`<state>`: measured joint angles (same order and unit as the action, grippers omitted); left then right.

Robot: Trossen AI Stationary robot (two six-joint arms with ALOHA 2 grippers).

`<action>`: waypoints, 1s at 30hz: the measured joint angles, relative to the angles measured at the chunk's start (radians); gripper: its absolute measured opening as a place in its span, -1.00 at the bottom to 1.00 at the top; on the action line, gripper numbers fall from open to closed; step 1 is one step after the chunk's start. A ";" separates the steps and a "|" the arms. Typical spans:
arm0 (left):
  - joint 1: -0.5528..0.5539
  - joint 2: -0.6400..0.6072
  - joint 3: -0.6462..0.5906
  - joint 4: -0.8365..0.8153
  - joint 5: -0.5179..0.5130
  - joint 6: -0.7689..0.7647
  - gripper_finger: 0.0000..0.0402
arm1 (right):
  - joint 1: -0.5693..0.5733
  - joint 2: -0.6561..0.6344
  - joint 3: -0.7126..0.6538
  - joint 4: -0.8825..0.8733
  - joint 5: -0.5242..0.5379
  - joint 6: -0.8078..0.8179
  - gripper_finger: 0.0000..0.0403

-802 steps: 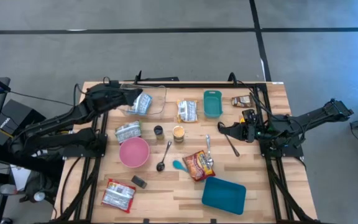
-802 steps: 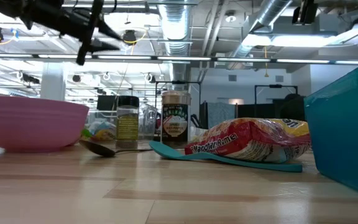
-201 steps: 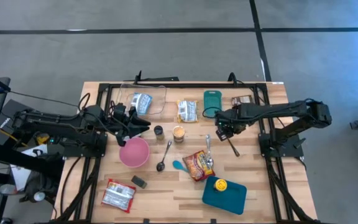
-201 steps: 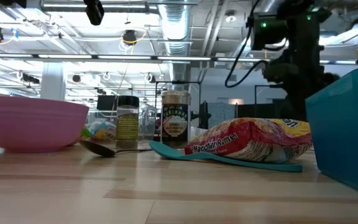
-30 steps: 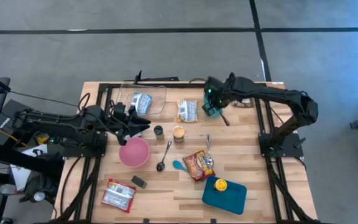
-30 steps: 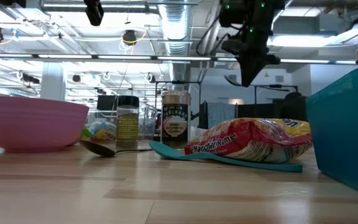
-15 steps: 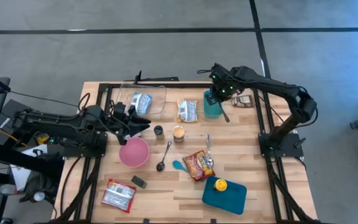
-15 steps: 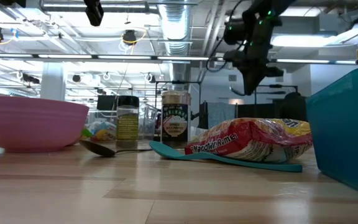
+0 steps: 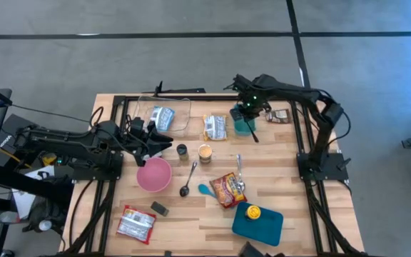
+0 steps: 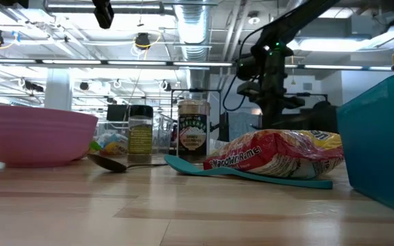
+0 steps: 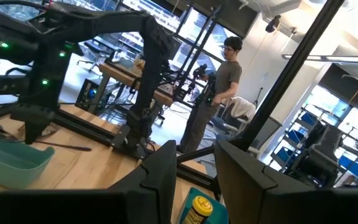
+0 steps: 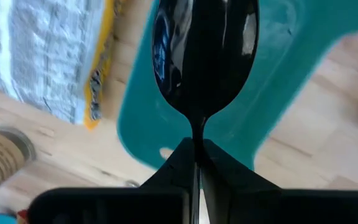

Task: Pick & Place Food Item
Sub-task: Put the right black spoon into the green bin

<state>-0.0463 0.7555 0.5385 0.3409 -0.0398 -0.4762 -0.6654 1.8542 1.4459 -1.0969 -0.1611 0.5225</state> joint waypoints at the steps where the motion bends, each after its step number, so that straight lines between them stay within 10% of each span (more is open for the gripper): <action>1: 0.000 0.000 0.000 0.000 -0.004 0.000 -0.47 | -0.003 0.012 0.014 -0.003 0.000 -0.004 -0.95; 30: 0.000 0.000 0.000 0.000 -0.001 0.000 -0.47 | -0.038 0.180 0.151 -0.126 0.001 -0.049 -0.95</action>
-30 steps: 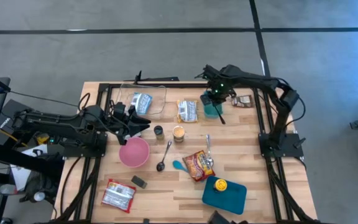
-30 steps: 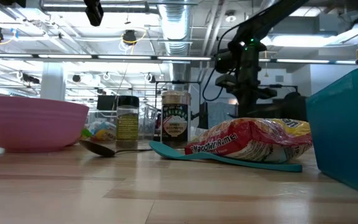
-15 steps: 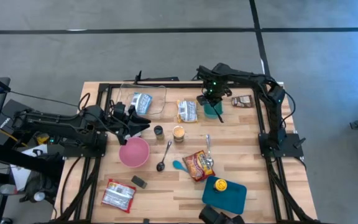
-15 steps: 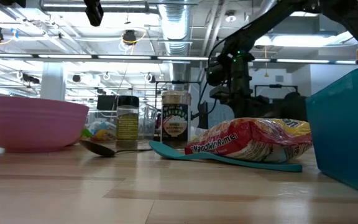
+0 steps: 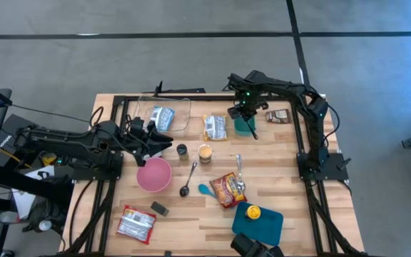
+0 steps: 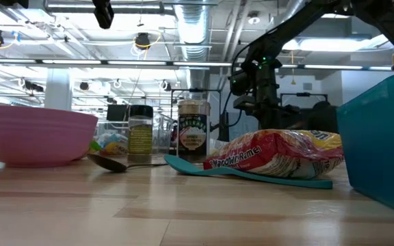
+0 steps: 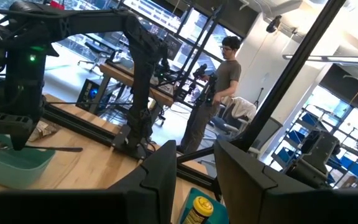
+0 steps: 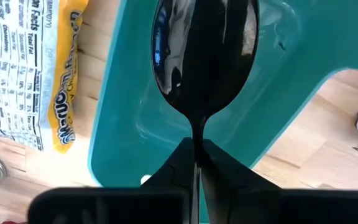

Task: Pick & Place Food Item
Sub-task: Put the right black spoon into the green bin

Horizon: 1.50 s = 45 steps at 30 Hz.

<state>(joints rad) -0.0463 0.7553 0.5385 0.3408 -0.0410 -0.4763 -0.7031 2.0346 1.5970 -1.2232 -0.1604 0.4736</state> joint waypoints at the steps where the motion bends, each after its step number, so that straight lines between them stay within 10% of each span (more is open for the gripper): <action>1: 0.000 0.000 0.000 0.000 0.000 0.000 -0.47 | 0.001 0.000 0.000 0.000 0.000 -0.003 -0.95; 45: 0.000 0.000 0.000 0.000 0.000 0.000 -0.47 | -0.033 0.001 -0.018 0.016 -0.048 -0.043 -0.95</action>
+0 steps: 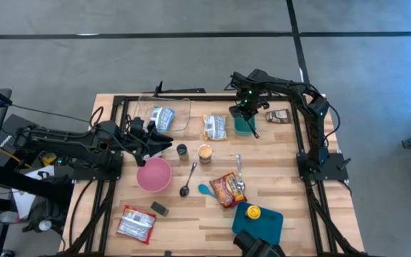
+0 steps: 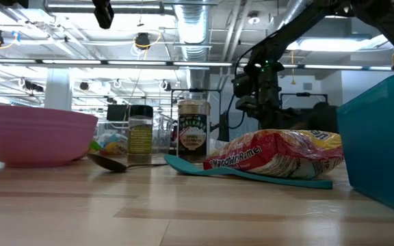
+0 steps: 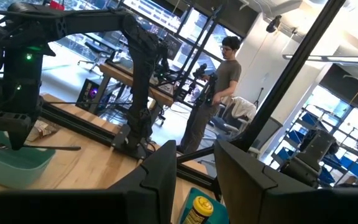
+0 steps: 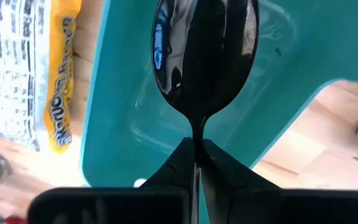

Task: Pick & Place Food Item
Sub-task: Put the right black spoon into the green bin

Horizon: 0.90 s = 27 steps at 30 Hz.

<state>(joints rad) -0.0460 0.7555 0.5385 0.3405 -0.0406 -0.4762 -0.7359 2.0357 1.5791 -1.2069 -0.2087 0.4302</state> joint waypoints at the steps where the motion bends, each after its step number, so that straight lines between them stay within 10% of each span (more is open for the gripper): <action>1: 0.000 0.000 0.000 0.000 0.000 0.000 -0.47 | 0.001 0.000 0.000 0.003 0.000 0.000 -0.95; 27: 0.000 0.000 0.000 0.000 0.000 0.000 -0.47 | 0.007 0.067 0.002 -0.012 -0.001 -0.015 -0.94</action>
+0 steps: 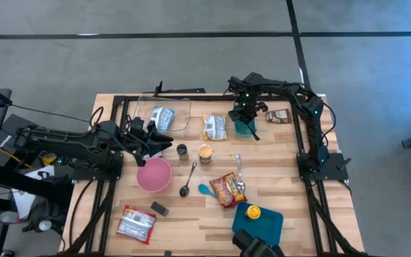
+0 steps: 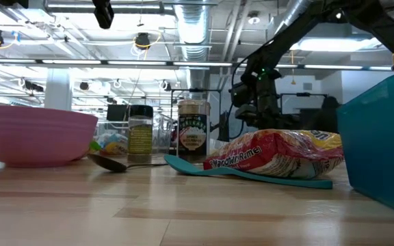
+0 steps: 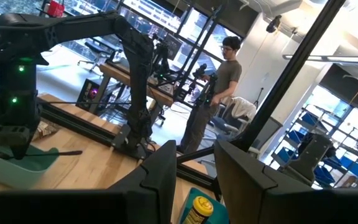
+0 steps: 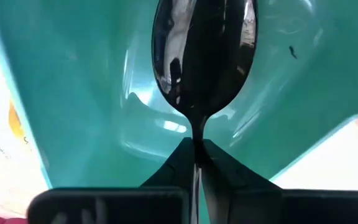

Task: Pick & Place Food Item
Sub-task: Put the right black spoon into the green bin, then put the black seasoning bottle into the blue bin

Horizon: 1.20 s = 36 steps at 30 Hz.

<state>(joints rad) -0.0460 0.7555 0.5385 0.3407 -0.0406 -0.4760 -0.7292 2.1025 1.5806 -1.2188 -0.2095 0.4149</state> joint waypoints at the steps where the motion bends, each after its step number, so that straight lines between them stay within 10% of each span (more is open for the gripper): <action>1: 0.000 0.000 0.000 0.000 0.000 0.000 -0.47 | 0.000 0.000 0.000 0.002 0.000 -0.001 -0.93; 36: 0.000 0.000 0.000 0.000 0.000 0.000 -0.47 | 0.019 0.000 0.274 -0.163 0.027 -0.078 -0.65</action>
<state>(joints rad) -0.0460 0.7555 0.5385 0.3408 -0.0406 -0.4762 -0.7100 2.1023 1.8543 -1.3821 -0.1822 0.3365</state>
